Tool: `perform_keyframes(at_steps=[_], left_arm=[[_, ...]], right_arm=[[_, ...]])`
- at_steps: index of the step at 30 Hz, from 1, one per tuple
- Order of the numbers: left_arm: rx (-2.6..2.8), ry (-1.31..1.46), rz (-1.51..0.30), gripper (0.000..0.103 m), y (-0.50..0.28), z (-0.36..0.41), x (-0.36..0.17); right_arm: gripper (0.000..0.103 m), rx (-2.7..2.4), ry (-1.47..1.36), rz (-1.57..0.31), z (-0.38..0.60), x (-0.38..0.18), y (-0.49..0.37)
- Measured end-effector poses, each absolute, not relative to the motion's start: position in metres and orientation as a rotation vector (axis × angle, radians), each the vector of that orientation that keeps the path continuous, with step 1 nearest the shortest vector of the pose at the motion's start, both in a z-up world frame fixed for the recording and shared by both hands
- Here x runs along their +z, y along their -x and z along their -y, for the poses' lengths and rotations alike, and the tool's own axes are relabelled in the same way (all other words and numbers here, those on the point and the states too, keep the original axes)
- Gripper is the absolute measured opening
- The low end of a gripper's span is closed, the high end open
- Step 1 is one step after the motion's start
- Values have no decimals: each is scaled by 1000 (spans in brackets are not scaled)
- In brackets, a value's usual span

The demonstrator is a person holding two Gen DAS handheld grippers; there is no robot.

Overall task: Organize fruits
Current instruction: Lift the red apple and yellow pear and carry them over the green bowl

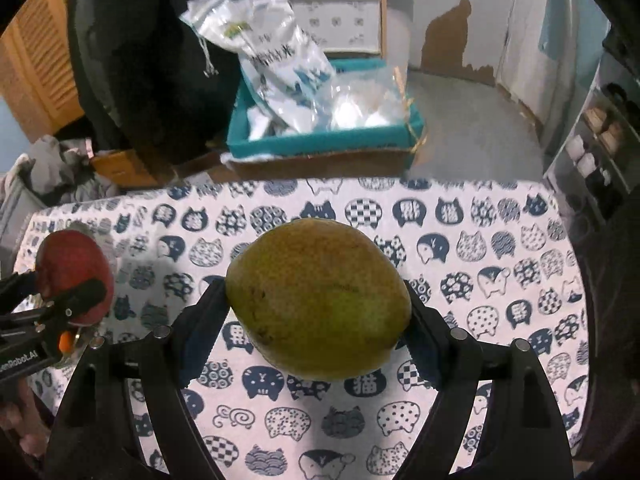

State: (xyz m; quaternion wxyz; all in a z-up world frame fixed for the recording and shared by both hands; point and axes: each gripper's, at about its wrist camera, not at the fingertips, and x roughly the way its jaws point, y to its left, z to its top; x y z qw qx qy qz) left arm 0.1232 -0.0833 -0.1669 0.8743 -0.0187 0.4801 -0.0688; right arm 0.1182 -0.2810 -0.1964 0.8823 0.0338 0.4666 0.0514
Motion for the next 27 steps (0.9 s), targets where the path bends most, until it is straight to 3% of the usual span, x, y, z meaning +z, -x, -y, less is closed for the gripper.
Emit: perform_keyframes(at_steps=[27], left_arm=[[-71, 87, -750, 75, -48, 11, -62]], right_arm=[[82, 245, -4, -692, 231, -73, -52]])
